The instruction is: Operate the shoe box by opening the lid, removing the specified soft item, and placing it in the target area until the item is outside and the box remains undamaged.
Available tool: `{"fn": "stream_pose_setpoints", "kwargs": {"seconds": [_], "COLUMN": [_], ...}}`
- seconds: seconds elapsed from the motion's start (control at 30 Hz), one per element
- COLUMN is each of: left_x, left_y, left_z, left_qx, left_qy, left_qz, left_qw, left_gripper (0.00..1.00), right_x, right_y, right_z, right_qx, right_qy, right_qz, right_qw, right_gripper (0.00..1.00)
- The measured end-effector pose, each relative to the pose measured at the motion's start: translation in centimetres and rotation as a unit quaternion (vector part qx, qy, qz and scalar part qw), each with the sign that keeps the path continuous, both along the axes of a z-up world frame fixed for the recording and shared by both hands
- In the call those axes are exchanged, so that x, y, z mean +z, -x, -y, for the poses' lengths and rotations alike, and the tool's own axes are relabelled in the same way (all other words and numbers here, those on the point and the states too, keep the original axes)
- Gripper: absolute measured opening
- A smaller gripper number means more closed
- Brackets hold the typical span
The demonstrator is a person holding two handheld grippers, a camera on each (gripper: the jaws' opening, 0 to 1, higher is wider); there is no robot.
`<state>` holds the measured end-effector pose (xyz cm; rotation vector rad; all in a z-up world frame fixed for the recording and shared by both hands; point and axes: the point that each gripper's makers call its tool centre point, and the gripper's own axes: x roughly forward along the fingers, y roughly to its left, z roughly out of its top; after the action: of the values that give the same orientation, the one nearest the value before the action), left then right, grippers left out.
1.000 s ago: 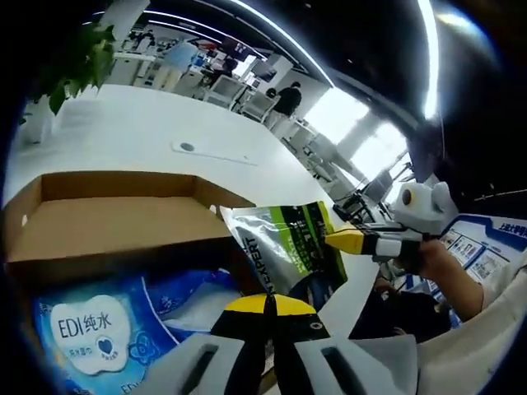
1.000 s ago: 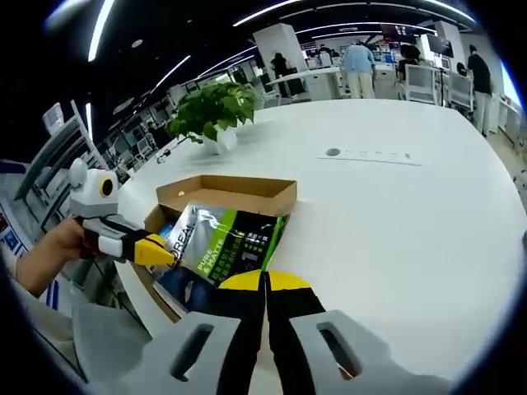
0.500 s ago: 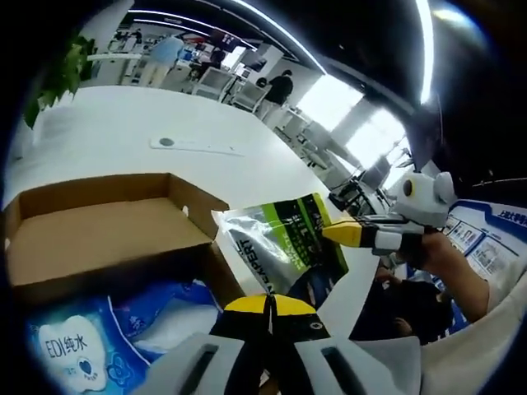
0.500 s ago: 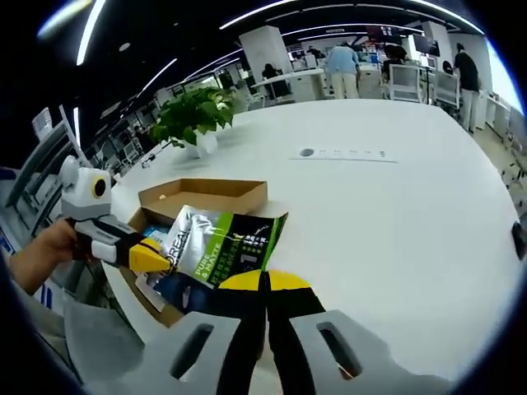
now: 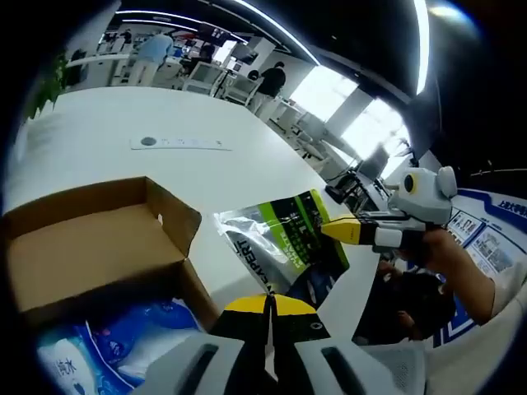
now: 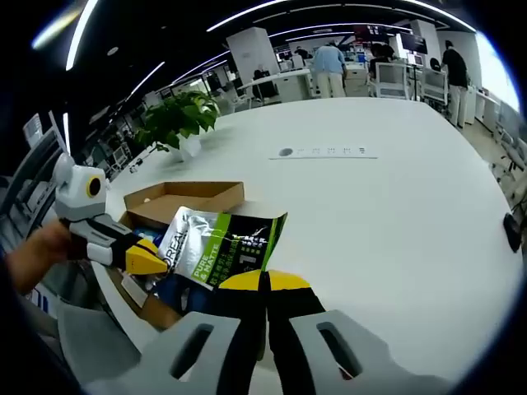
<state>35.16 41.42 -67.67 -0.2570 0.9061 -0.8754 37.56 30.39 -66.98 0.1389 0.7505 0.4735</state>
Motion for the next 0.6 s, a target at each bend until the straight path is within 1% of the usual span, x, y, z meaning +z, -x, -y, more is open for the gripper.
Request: {"fn": "stream_pose_setpoints", "kwargs": {"seconds": [0.17, 0.33, 0.37, 0.47, 0.5, 0.57, 0.6], "left_x": [-0.7, -1.6, -2.1, -2.9, -3.1, -3.6, -4.0], "left_y": [-0.6, -1.1, -1.2, -1.4, -1.5, -1.6, -1.7], "left_z": [0.5, 0.8, 0.9, 1.1, 1.3, 1.5, 1.5], "left_qx": [-0.013, -0.023, -0.029, -0.045, -0.048, -0.060, -0.067], "left_qy": [-0.035, -0.061, -0.077, -0.105, -0.109, -0.127, -0.141], "left_qz": [0.006, 0.006, 0.006, 0.012, 0.012, 0.013, 0.016], "left_qw": [0.9993, 0.9978, 0.9966, 0.9934, 0.9928, 0.9900, 0.9876], "left_gripper": [0.00, 0.00, 0.00, 0.00, 0.00, 0.00, 0.00], "right_x": [-0.8, -1.6, -1.8, -2.4, -2.6, -3.0, -3.3], "right_y": [-0.5, -1.0, -1.1, -1.4, -1.4, -1.7, -1.8], "right_z": [0.3, 0.6, 0.6, 0.7, 0.7, 0.9, 1.0], "right_qx": [-0.004, -0.006, -0.006, -0.004, -0.004, -0.004, -0.005], "right_qy": [0.005, 0.014, 0.015, 0.023, 0.025, 0.029, 0.030], "right_qz": [-0.004, -0.009, -0.011, -0.012, -0.014, -0.016, -0.019], "right_qw": [1.0000, 0.9998, 0.9998, 0.9996, 0.9996, 0.9994, 0.9993], "right_gripper": [0.00, 0.00, 0.00, 0.00, 0.00, 0.00, 0.00]}}
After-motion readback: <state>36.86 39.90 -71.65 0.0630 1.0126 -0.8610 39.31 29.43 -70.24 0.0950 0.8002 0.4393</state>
